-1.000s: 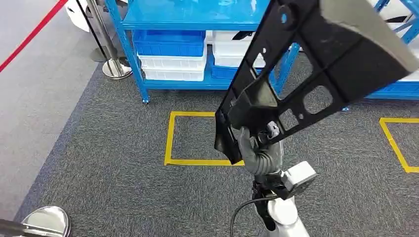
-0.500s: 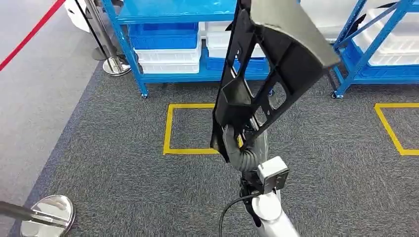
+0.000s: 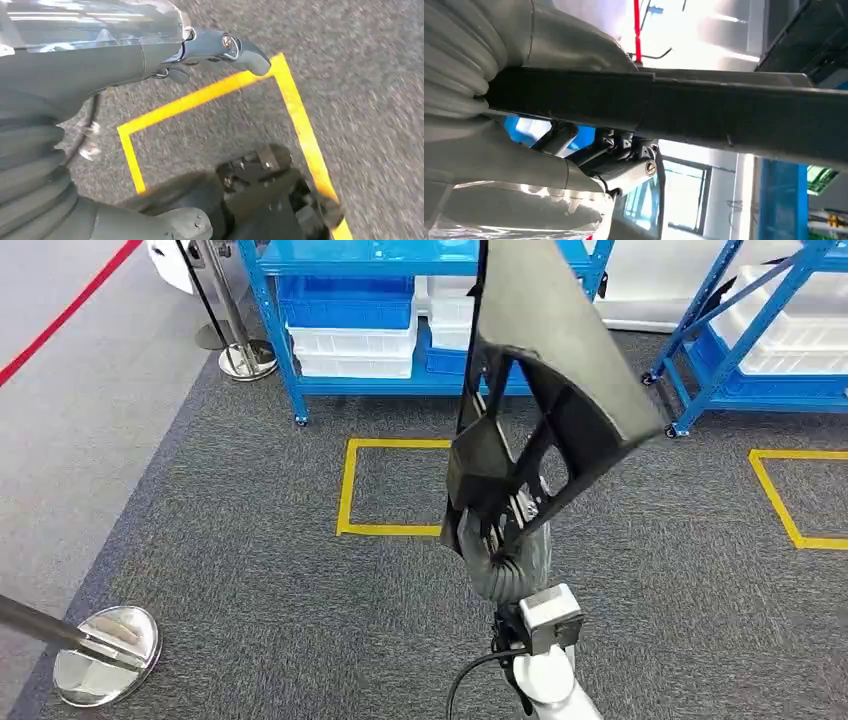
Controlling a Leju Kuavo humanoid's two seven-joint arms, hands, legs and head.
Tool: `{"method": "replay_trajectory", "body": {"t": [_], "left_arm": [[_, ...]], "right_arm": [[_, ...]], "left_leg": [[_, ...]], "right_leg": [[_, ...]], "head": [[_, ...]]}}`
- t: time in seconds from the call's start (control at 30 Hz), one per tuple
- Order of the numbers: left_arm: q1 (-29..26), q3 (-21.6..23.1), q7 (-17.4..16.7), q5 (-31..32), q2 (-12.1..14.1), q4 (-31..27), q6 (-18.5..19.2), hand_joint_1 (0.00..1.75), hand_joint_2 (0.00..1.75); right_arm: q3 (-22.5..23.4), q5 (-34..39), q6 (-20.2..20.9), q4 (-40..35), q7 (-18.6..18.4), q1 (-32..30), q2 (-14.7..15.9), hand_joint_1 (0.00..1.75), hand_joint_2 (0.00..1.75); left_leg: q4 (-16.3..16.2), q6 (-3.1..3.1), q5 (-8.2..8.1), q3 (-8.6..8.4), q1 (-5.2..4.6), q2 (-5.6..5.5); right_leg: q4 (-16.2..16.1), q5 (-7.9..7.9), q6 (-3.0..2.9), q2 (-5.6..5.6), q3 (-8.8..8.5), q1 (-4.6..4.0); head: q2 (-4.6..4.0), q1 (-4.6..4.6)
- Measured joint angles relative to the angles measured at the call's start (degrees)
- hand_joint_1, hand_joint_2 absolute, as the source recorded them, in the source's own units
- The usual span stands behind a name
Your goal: Take the parts from the cabinet and place them on the table.
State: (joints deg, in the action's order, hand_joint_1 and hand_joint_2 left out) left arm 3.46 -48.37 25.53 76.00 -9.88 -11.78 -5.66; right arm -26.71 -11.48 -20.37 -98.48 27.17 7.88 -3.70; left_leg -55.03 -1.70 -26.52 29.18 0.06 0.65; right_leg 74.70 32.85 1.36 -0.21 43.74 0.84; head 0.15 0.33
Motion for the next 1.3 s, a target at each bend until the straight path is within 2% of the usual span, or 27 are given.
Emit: {"method": "replay_trajectory", "body": {"t": [0.03, 0.07, 0.13, 0.17, 0.2, 0.23, 0.27, 0.3, 0.33, 0.37, 0.53, 0.7, 0.77, 0.8, 0.83, 0.87, 0.93, 0.97, 1.0, 1.03, 1.07, 1.1, 1.13, 1.17, 1.2, 1.27, 1.3], "left_arm": [[-0.11, 0.0, -0.2, 0.02, 0.0, 0.0, 0.0, 0.0, 1.75], [-0.17, 0.0, -0.51, 0.11, 0.0, 0.0, -0.02, 0.0, 1.75], [-0.15, 0.0, -1.14, 0.24, -0.02, 0.02, -0.02, 0.0, 1.75], [-0.17, 0.0, -1.42, 0.26, -0.02, 0.0, -0.05, 0.0, 1.75], [-0.09, 0.0, -1.53, 0.26, -0.02, 0.02, -0.09, 0.0, 1.75], [-0.17, 0.0, -1.59, 0.28, -0.02, 0.0, -0.13, 0.0, 1.75], [-0.18, -0.02, -1.64, 0.28, -0.02, 0.0, -0.15, 0.0, 1.75], [-0.17, -0.02, -1.68, 0.28, 0.0, 0.0, -0.15, 0.0, 1.75], [-0.14, -0.02, -1.73, 0.33, 0.02, 0.0, -0.16, 0.0, 1.75], [-0.12, -0.02, -1.79, 0.42, 0.02, 0.0, -0.15, 0.0, 1.75], [-0.21, -0.04, -1.77, 0.44, 0.04, 0.0, -0.15, 0.0, 1.75], [-0.18, -0.02, -1.55, 0.63, 0.07, 0.0, -0.15, 0.0, 1.75], [-0.16, -0.02, -1.14, 0.7, 0.07, 0.0, -0.15, 0.0, 1.75], [-0.14, 0.0, -0.9, 0.74, 0.0, 0.0, -0.11, 0.0, 1.75], [-0.14, 0.04, -0.74, 0.77, -0.2, 0.0, -0.07, 0.0, 1.75], [-0.11, 0.07, -0.61, 0.79, -0.26, 0.0, -0.02, 0.0, 1.75], [-0.08, 0.09, -0.63, 0.79, -0.35, 0.02, 0.04, 0.0, 1.75], [-0.08, 0.09, -0.74, 0.83, -0.37, 0.0, 0.2, 0.0, 1.75], [-0.12, 0.11, -1.03, 0.89, -0.37, 0.02, 0.31, 0.0, 1.75], [-0.16, 0.13, -1.18, 1.01, -0.39, 0.02, 0.39, 0.0, 1.75], [-0.18, 0.18, -1.44, 1.14, -0.46, 0.02, 0.48, 0.0, 1.75], [-0.2, 0.24, -1.57, 1.31, -0.57, 0.02, 0.5, 0.0, 1.75], [-0.19, 0.26, -1.62, 1.31, -0.68, 0.02, 0.52, 0.0, 1.75], [-0.16, 0.26, -1.73, 1.31, -0.55, 0.02, 0.52, 0.0, 1.75], [-0.22, 0.28, -1.7, 1.31, -0.57, 0.02, 0.52, 0.0, 1.75], [-0.04, 0.33, -1.84, 1.36, -0.61, 0.02, 0.7, 0.0, 1.75], [-0.08, 0.35, -1.9, 1.4, -0.61, 0.02, 1.0, 0.0, 1.75]], "right_arm": [[0.27, -0.15, -0.4, -0.44, 0.13, -0.38, 0.33, 1.75, 1.75], [0.7, -0.39, -1.03, -1.08, 0.4, -0.79, 0.7, 1.75, 1.75], [1.91, -0.48, -2.32, -3.11, 0.7, -1.51, 1.49, 1.75, 1.75], [3.02, -0.44, -2.78, -4.58, 0.7, -1.71, 2.1, 1.75, 1.75], [3.93, -0.35, -2.8, -5.53, 0.61, -2.03, 2.47, 1.75, 1.75], [5.05, -0.18, -2.76, -6.65, 0.44, -2.48, 3.01, 1.75, 1.75], [5.88, -0.06, -2.69, -7.35, 0.39, -2.9, 3.3, 1.75, 1.75], [6.47, -0.07, -2.67, -7.85, 0.24, -3.17, 3.52, 1.75, 1.75], [6.84, -0.3, -2.58, -8.37, 0.09, -3.29, 3.83, 1.75, 1.75], [7.09, -0.57, -2.51, -8.75, -0.02, -3.58, 4.03, 1.75, 1.75], [9.46, -1.09, -2.12, -10.23, -0.37, -5.66, 5.73, 1.75, 1.75], [10.47, -1.09, -2.03, -10.91, -0.37, -6.62, 6.39, 1.75, 1.75], [10.8, -1.09, -2.01, -11.39, -0.37, -7.22, 6.43, 1.75, 1.75], [10.91, -1.09, -1.99, -11.68, -0.33, -7.54, 6.43, 1.75, 1.75], [11.08, -1.09, -1.99, -11.98, -0.17, -7.92, 6.49, 1.75, 1.75], [11.35, -1.09, -2.06, -12.2, 0.16, -8.08, 6.54, 1.75, 1.75], [11.89, -1.07, -2.21, -12.5, 0.37, -8.59, 6.54, 1.75, 1.75], [12.27, -1.05, -2.34, -12.66, 0.44, -9.19, 6.54, 1.75, 1.75], [12.59, -1.05, -2.49, -12.83, 0.46, -9.66, 6.54, 1.75, 1.75], [12.79, -1.05, -2.69, -13.01, 0.53, -9.94, 6.54, 1.75, 1.75], [13.03, -1.05, -2.8, -13.27, 0.53, -10.08, 6.54, 1.75, 1.75], [13.27, -1.05, -2.86, -13.6, 0.55, -10.12, 6.54, 1.75, 1.75], [13.47, -1.05, -2.93, -13.9, 0.57, -10.11, 6.54, 1.75, 1.75], [13.64, -1.05, -2.93, -14.01, 0.61, -10.23, 6.54, 1.75, 1.75], [13.64, -0.96, -2.95, -14.36, 0.61, -10.26, 6.49, 1.75, 1.75], [13.88, -0.9, -3.0, -14.63, 0.7, -10.34, 6.54, 1.75, 1.75], [14.01, -0.9, -3.12, -14.85, 0.7, -10.41, 6.5, 1.75, 1.75]], "left_leg": [[-0.35, 0.15, 0.19, 0.67, 0.02, 0.01], [-0.76, 0.26, 0.31, 1.21, 0.05, 0.0], [-1.94, 0.49, 0.28, 2.16, 0.12, 0.0], [-2.68, 0.79, 0.09, 2.67, 0.1, -0.01], [-3.51, 1.18, -0.12, 3.16, -0.45, -0.05], [-3.47, 1.36, -0.03, 3.33, -0.36, -0.08], [-3.35, 1.57, 0.09, 3.33, -0.34, -0.08], [-3.54, 0.97, -0.4, 3.57, -0.32, -0.05], [-3.45, -0.45, -0.34, 3.61, -0.4, -0.04], [-3.41, -0.79, -0.35, 3.53, -0.42, -0.04], [-3.4, -0.52, 0.21, 3.68, -0.41, -0.07], [-3.63, -0.56, 0.24, 3.86, -0.47, -0.09], [-3.43, -0.69, 0.49, 3.73, -0.64, -0.09], [-1.91, -0.71, 1.29, 3.01, -0.53, -0.02], [-0.44, 0.03, 2.2, 2.3, 0.28, 0.54], [0.22, -0.08, 2.48, 2.15, 0.22, 0.66], [0.07, -0.08, 2.57, 2.53, 0.24, 1.23], [-0.1, -0.05, 2.5, 2.72, 0.22, 1.55], [-0.32, 0.07, 2.43, 2.9, 0.24, 1.86], [-0.63, 0.26, 2.3, 3.07, 0.34, 2.22], [-1.13, 0.61, 2.06, 3.28, 0.49, 2.64], [-1.84, 0.97, 1.69, 3.51, 0.7, 3.05], [-2.8, 1.37, 1.23, 3.81, 0.86, 3.44], [-3.35, 1.97, 0.77, 4.05, 0.29, 3.66], [-4.01, 2.31, 0.45, 4.17, 0.27, 3.77], [-3.87, 3.0, 0.62, 3.89, 0.47, 4.7], [-3.93, 3.12, 0.56, 3.86, 0.51, 5.16]], "right_leg": [[0.5, -0.17, 0.11, -0.02, -0.4, 0.04], [-1.71, -1.36, 0.17, -0.04, -2.32, 0.12], [-11.53, -4.89, 0.13, -0.08, -9.09, 0.35], [-15.49, -4.17, -0.05, -0.1, -11.13, 0.43], [-15.49, -4.42, -0.52, 0.08, -11.04, -0.06], [-15.3, -4.52, -0.96, 0.14, -10.81, 0.11], [-15.39, -4.7, -1.23, 0.15, -10.75, -0.07], [-15.61, -4.88, -1.16, 0.12, -10.74, 0.07], [-15.61, -4.91, -1.26, 0.27, -10.72, 0.03], [-15.61, -4.95, -1.34, 0.29, -10.77, -0.02], [-15.57, -5.12, -1.64, 0.09, -10.63, 0.0], [-15.54, -5.28, -1.45, 0.07, -10.58, 0.07], [-16.04, -5.57, -1.0, 0.13, -10.66, 0.18], [-16.67, -5.9, -0.5, 0.3, -10.99, -0.14], [-16.07, -5.29, -0.53, 0.25, -10.97, 0.04], [-14.01, -3.36, -0.3, 0.25, -9.76, -0.13], [-5.84, 0.96, 0.21, 0.26, -5.83, 0.1], [-1.88, 2.32, 0.53, 0.26, -3.87, 0.26], [-0.49, 2.2, 0.77, 0.24, -3.12, 0.41], [-1.7, 0.84, 1.04, 0.16, -3.67, 0.64], [-5.35, -1.47, 1.33, -0.11, -5.54, 0.9], [-10.29, -3.86, 1.62, -0.81, -8.17, 1.13], [-15.01, -5.15, 1.89, -2.31, -10.66, 1.34], [-14.45, -4.41, 1.15, -3.35, -10.19, 0.64], [-14.49, -4.64, -0.01, -2.55, -10.15, 0.79], [-14.26, -4.73, -0.92, -1.63, -9.65, 0.51], [-14.36, -4.97, -1.31, -1.06, -9.5, 0.64]], "head": [[0.02, -0.02], [0.02, -0.02], [0.02, 0.0], [0.0, -0.02], [0.0, -0.04], [0.0, -0.13], [0.02, -0.07], [0.02, -0.02], [0.0, -0.2], [0.0, -0.15], [0.02, -0.17], [0.02, -0.22], [0.02, -0.22], [0.02, -0.24], [0.02, -0.09], [0.0, -0.09], [0.0, -0.07], [0.0, -0.07], [0.0, -0.07], [0.02, -0.02], [0.0, -0.09], [0.0, -0.04], [0.0, -0.02], [0.0, 0.04], [0.02, -0.02], [0.02, 0.0], [0.02, -0.06]]}}
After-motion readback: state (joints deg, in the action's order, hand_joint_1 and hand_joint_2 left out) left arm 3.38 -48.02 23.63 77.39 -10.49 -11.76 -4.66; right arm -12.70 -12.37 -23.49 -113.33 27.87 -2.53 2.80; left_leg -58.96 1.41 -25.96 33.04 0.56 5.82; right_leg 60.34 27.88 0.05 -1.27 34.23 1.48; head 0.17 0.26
